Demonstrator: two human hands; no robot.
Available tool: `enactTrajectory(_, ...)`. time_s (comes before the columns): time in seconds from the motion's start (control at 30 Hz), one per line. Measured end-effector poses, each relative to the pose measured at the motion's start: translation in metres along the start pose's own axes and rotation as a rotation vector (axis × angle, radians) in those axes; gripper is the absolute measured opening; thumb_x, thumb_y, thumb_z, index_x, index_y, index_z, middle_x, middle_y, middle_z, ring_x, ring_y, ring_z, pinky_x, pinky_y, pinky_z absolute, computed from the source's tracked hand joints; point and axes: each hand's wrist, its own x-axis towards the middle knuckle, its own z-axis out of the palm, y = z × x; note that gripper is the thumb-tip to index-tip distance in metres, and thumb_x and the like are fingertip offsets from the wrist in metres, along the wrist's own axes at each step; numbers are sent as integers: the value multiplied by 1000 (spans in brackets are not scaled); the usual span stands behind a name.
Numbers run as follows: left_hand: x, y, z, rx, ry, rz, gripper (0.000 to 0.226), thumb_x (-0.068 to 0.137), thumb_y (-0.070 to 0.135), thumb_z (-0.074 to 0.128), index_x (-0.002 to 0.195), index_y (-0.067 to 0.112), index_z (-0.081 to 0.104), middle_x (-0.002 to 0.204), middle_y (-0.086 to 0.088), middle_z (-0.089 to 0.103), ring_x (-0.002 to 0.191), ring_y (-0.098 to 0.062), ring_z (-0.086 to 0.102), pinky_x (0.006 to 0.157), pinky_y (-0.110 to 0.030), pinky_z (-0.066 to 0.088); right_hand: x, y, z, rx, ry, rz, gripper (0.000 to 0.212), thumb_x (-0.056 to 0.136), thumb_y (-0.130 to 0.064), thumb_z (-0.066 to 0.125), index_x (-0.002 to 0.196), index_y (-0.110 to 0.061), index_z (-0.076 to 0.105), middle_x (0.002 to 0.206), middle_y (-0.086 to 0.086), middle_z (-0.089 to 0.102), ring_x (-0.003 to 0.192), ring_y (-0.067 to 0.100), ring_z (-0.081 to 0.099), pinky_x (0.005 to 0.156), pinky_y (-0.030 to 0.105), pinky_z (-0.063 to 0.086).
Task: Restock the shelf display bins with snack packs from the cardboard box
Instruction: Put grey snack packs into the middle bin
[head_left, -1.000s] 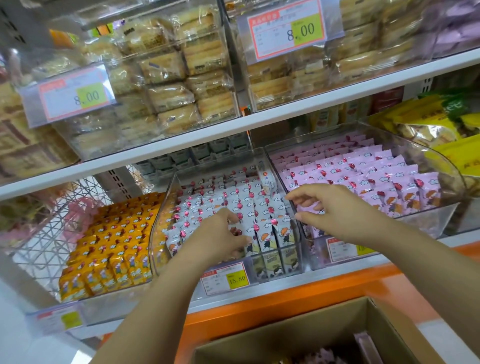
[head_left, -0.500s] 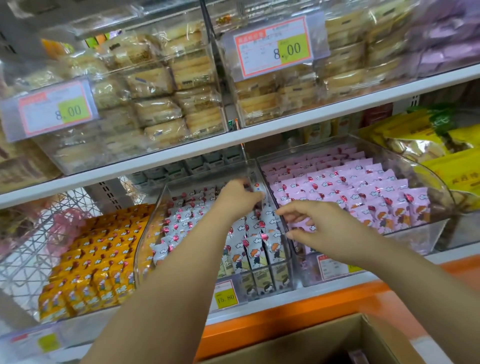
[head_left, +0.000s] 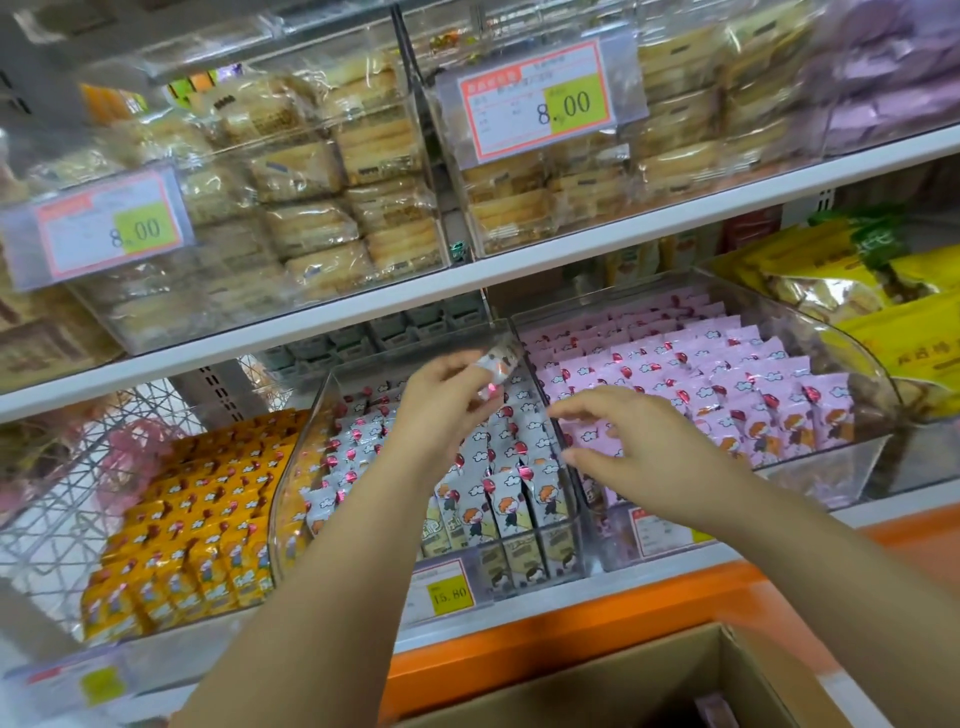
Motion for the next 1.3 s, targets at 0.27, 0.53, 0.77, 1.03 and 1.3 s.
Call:
enactTrajectory(0.27, -53, 4, -36, -191, -235, -114, 18, 91, -1, 50, 100, 9, 63, 92, -14, 66, 75, -21, 70, 72, -30, 60, -3, -24, 3, 112, 182, -22, 58, 91, -27, 61, 141, -38, 35, 122, -17, 43, 95, -4, 44, 85, 18, 34)
enactTrajectory(0.53, -70, 29, -67, 382, -61, 298, 25, 85, 17, 67, 106, 28, 61, 99, -2, 69, 85, -16, 67, 80, -32, 56, -5, -30, 6, 29, 121, -95, 34, 91, -18, 62, 122, -31, 58, 103, -25, 53, 90, -13, 47, 81, -1, 31)
enactTrajectory(0.77, -67, 34, -108, 822, -33, 203, 41, 74, 39, 72, 108, 23, 56, 103, 1, 71, 90, -15, 69, 90, -44, 53, -4, -14, 12, -105, 17, -48, 31, 90, -22, 62, 121, -25, 62, 127, -8, 57, 119, 12, 50, 104, 30, 38)
enactTrajectory(1.03, -47, -3, -73, 1273, -266, 81, 51, 85, 36, 69, 130, 22, 50, 140, 3, 47, 103, -7, 51, 81, -17, 40, -3, -12, 13, -84, 16, -58, 30, 90, -21, 62, 119, -24, 63, 126, -8, 57, 115, 11, 53, 103, 33, 41)
enactTrajectory(1.3, -50, -27, -68, 1375, -166, 156, 65, 88, 29, 68, 143, 31, 34, 140, -3, 36, 105, -19, 58, 90, -31, 48, -11, -13, 16, -165, 66, -138, 32, 91, -20, 62, 122, -23, 62, 129, -6, 56, 122, 15, 46, 105, 31, 32)
